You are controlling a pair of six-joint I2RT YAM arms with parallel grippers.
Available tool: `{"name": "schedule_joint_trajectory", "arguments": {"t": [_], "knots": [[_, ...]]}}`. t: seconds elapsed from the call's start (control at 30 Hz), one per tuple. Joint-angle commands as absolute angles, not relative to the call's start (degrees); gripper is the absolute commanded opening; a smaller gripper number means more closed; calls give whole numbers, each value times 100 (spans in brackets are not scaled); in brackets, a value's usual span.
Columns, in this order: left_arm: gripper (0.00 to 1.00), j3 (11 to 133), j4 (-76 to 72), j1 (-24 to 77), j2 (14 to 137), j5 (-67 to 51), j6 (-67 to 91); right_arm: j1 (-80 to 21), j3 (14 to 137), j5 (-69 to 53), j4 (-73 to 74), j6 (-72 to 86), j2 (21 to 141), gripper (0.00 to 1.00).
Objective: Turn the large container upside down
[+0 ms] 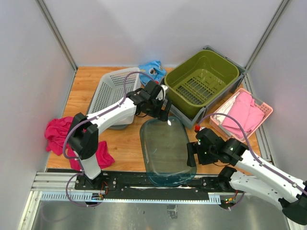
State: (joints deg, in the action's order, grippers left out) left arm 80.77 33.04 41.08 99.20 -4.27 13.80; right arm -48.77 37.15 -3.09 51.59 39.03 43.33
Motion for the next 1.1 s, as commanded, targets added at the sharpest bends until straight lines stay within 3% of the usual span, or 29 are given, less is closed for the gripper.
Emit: {"name": "schedule_joint_trajectory", "arguments": {"t": [0.0,0.37,0.77,0.93,1.07], "knots": [[91,8188,3173,4122,10092,-627,1101,-4845,3652,-402,5397,4120,4485,83],[89,7684,3268,4122,10023,-861,1202,-4843,3750,287,5660,4491,4939,82],[88,7001,3725,4122,9143,-624,1468,-4845,3935,990,5929,4708,5391,81],[88,6772,3860,4122,8824,-565,1571,-4843,4142,898,5955,4623,5402,82],[88,6647,3858,4122,8769,-471,1586,-4843,4036,149,5472,4221,4701,84]]}}
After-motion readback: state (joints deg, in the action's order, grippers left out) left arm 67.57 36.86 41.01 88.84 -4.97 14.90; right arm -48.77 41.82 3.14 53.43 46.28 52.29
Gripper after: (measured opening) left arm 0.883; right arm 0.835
